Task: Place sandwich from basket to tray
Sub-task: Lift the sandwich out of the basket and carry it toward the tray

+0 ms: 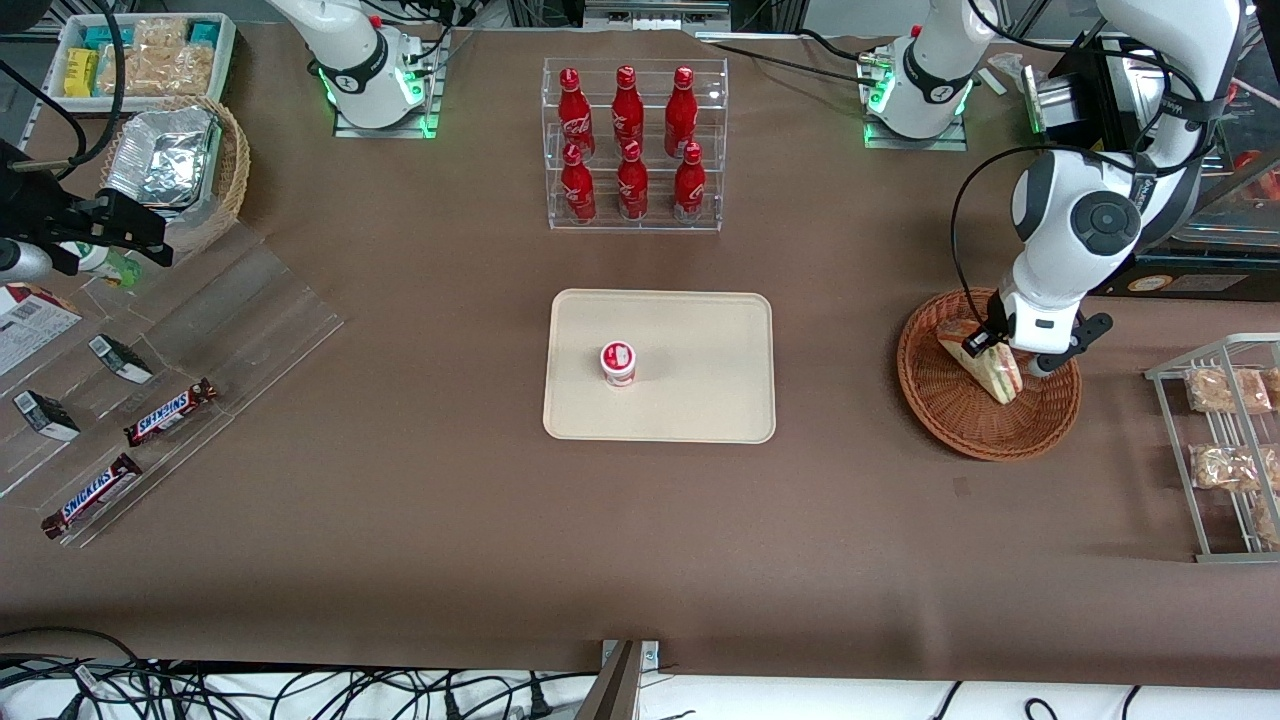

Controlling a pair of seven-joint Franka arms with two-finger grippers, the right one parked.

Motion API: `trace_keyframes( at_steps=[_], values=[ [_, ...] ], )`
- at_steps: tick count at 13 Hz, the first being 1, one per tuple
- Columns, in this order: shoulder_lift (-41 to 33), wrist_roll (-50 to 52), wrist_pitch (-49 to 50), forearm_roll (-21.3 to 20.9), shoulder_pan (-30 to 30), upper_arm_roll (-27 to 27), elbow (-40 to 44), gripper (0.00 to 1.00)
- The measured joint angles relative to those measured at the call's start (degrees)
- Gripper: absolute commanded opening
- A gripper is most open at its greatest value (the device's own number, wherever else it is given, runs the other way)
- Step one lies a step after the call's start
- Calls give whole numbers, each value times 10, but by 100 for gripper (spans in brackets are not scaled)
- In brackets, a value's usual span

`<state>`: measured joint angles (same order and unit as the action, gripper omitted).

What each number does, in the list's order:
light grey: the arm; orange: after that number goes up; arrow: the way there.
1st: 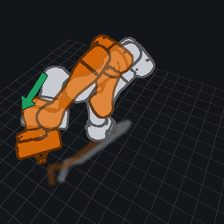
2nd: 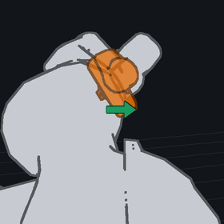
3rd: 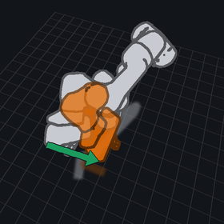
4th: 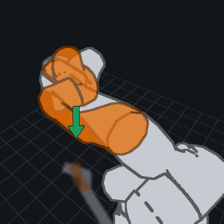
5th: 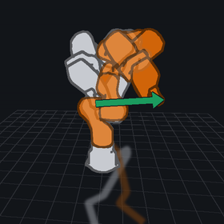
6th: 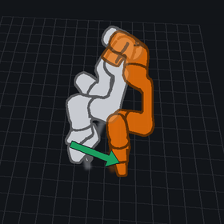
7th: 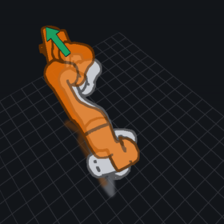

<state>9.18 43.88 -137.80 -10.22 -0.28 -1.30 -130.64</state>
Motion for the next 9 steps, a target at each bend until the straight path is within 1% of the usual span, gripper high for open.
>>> trace_keyframes(
  at_steps=[2, 4, 6, 9],
  values=[
    [-21, -3, 157, -1, -1, -38, 92, 41],
    [-34, -20, 272, 2, -3, -73, 184, 41],
    [-37, -55, 337, 29, -4, -93, 249, 41],
    [-34, -82, 357, 57, -4, -137, 287, 40]
  ],
)
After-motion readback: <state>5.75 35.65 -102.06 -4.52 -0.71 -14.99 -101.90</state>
